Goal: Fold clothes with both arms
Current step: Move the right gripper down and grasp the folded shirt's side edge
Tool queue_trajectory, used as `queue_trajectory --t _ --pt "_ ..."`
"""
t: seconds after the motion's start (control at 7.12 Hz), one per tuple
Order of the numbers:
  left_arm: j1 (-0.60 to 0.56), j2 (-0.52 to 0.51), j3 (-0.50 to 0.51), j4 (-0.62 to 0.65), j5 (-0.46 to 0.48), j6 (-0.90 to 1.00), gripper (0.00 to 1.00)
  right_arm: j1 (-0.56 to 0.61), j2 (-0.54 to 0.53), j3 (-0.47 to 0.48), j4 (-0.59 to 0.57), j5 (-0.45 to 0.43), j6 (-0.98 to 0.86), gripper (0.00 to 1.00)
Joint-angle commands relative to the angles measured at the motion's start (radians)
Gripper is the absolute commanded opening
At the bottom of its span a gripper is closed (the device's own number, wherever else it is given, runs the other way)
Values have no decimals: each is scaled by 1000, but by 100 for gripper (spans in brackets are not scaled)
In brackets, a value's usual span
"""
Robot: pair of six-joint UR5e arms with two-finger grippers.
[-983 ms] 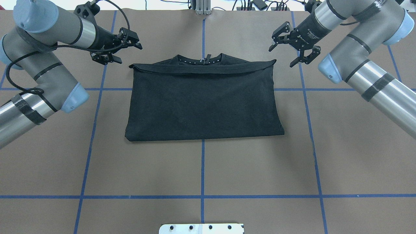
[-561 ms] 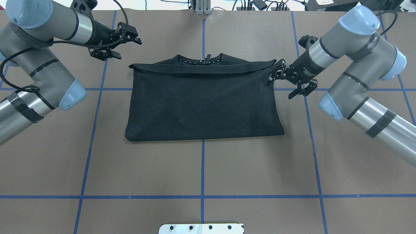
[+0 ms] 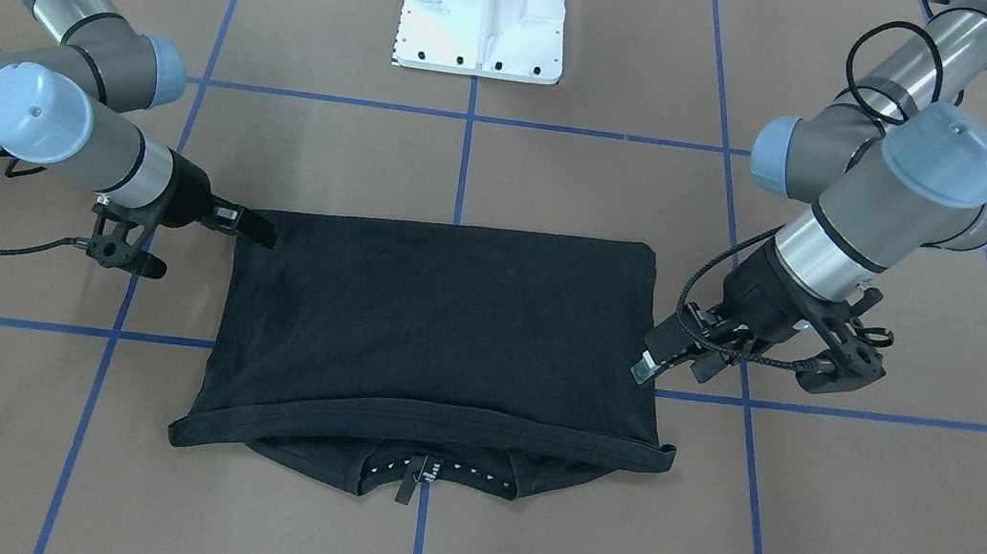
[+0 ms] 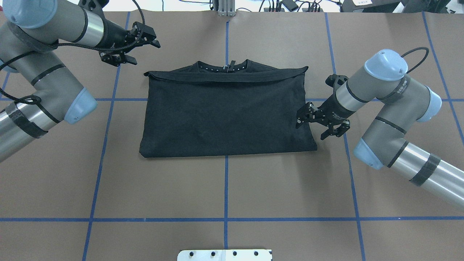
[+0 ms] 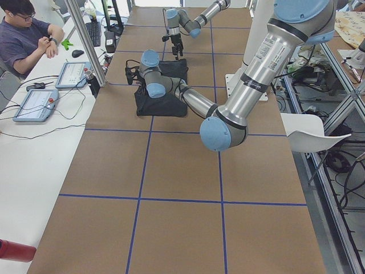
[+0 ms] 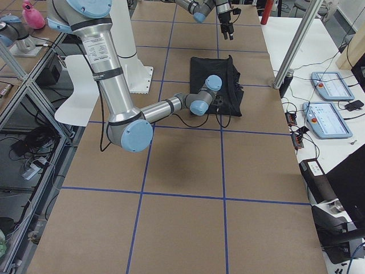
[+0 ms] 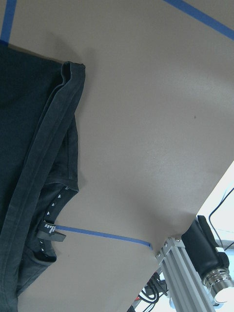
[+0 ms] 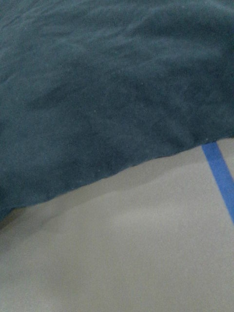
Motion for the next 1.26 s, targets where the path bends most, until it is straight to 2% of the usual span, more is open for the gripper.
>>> queue_trajectory --t 0.0,0.28,0.56,0.7,0.84,1.12 --pt "0 1 -10 1 0 -1 100 -20 -5 1 0 -15 0 100" --pt "0 1 -24 15 0 -1 100 -26 -8 -1 0 -17 0 94" --pt "0 1 -29 31 2 -1 100 -29 -8 -1 0 -20 0 67" --pt "5 4 -29 31 2 -1 100 -27 -8 2 0 -20 0 38" --pt "5 4 -29 31 2 -1 100 -26 -10 5 3 -20 0 0" --pt "6 4 -27 31 2 -3 100 -24 -10 8 3 5 0 0"
